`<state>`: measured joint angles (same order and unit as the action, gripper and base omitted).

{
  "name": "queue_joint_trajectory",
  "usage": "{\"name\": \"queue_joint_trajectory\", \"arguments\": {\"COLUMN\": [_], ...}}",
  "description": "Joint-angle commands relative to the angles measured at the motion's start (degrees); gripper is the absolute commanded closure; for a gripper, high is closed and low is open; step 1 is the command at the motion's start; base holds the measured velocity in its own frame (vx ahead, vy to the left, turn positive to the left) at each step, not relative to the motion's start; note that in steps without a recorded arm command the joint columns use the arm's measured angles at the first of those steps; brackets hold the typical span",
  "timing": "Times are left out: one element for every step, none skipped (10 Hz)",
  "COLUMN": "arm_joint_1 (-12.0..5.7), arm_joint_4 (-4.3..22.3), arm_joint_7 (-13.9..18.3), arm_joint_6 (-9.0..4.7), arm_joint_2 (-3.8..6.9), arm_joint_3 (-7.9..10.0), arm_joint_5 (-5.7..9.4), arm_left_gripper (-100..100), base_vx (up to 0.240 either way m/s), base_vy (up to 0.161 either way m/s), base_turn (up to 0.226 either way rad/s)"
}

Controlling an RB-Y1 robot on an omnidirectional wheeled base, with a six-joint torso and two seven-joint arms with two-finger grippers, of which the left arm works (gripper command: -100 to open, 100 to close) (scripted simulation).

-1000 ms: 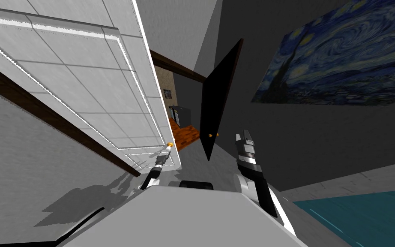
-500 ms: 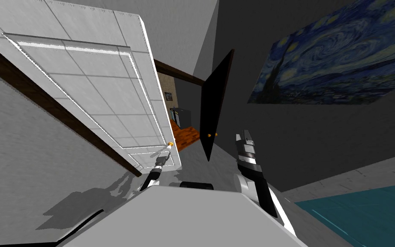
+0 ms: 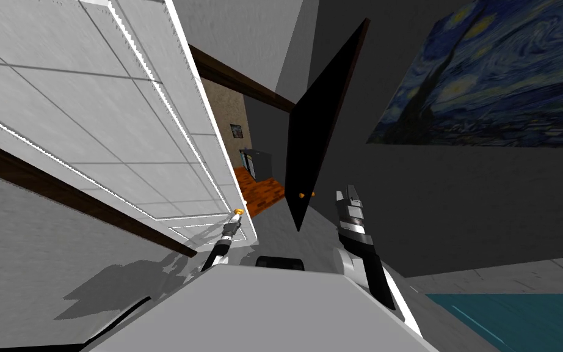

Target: Pull the door open

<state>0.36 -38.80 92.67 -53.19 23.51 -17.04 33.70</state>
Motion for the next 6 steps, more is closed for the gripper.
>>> {"name": "queue_joint_trajectory", "arguments": {"arm_joint_1": [0.06,0.06,0.06,0.06,0.06,0.68], "arm_joint_4": [0.0,0.0,0.0,0.0,0.0,0.0], "arm_joint_7": [0.0,0.0,0.0,0.0,0.0,1.3], "arm_joint_6": [0.01,0.01,0.01,0.01,0.01,-0.47], "arm_joint_2": [0.02,0.02,0.02,0.02,0.02,0.91], "arm_joint_3": [0.01,0.01,0.01,0.01,0.01,-1.18], "arm_joint_5": [0.01,0.01,0.01,0.01,0.01,-0.64], "arm_left_gripper": [100,100,100,100,100,100], "base_vx": [-0.027,-0.026,-0.019,-0.011,0.0,-0.123], "base_vy": [-0.013,-0.007,-0.003,-0.002,0.0,0.072], "base_turn": [-0.003,0.0,0.004,0.003,0.0,-0.106]}}
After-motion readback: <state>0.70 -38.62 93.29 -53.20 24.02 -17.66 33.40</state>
